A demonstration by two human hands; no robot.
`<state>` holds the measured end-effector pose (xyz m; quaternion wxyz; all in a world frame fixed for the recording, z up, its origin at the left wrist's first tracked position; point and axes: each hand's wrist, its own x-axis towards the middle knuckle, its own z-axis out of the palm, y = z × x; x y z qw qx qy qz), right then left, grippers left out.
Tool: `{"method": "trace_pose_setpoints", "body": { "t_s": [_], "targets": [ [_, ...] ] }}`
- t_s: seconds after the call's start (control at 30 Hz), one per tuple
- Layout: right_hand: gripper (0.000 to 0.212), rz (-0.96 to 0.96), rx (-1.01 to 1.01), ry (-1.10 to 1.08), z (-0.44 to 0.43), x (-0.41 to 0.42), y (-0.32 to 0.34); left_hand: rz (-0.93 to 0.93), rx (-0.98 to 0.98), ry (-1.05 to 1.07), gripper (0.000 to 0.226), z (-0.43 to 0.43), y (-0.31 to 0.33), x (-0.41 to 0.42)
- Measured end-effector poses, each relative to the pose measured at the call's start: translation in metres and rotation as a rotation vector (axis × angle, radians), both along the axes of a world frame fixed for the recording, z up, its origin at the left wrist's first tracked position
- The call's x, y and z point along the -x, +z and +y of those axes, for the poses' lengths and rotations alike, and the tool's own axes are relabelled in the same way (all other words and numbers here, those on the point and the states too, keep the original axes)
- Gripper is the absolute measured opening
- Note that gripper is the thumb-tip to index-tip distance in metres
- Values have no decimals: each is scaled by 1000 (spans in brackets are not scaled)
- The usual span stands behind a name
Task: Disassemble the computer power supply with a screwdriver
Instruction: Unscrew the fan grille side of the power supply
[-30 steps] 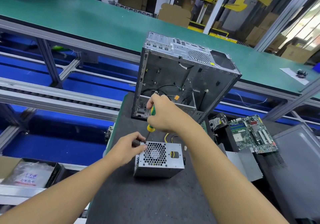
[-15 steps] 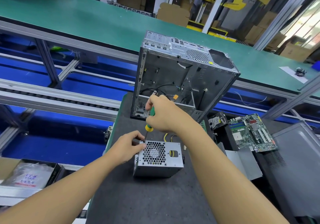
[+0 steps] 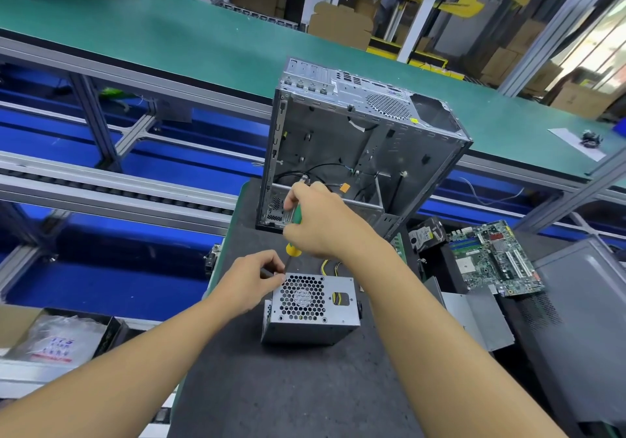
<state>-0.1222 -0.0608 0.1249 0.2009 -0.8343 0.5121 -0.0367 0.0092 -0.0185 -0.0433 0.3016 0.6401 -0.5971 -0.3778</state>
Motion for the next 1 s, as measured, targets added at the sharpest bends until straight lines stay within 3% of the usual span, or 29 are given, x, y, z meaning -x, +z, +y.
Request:
{"method": "trace_pose_setpoints", "body": {
  "t_s": [0.2,0.3,0.43,0.5,0.57,0.63,0.73,0.87,1.0],
  "targets": [
    [19,53,112,-44,-1,0,-2,72,-74,-25,12,0,0,-7],
    [16,4,73,-16,-1,0,-2,86,-88,-23,13,1,-1,-8],
    [30,-10,-30,29,-2,-3,2,122,-80,-21,15,1,-2,-8],
    [26,-3,-45,42,-1,-3,3,137,-75,-25,18,0,-3,-8],
    [15,50,39,34,0,-4,2,145,-79,-20,19,0,-3,-7],
    [19,120,148,-1,-1,-4,1,164,-88,-1,18,0,-5,-6],
    [7,50,130,-10,-3,-3,-1,191,-83,17,18,-2,-7,-4],
    [19,-42,29,4,-2,-3,2,129,-50,15,14,-6,-5,-3],
    [18,-78,-3,-6,0,-1,2,-59,2,-60,10,-10,2,-5]
  ]
}}
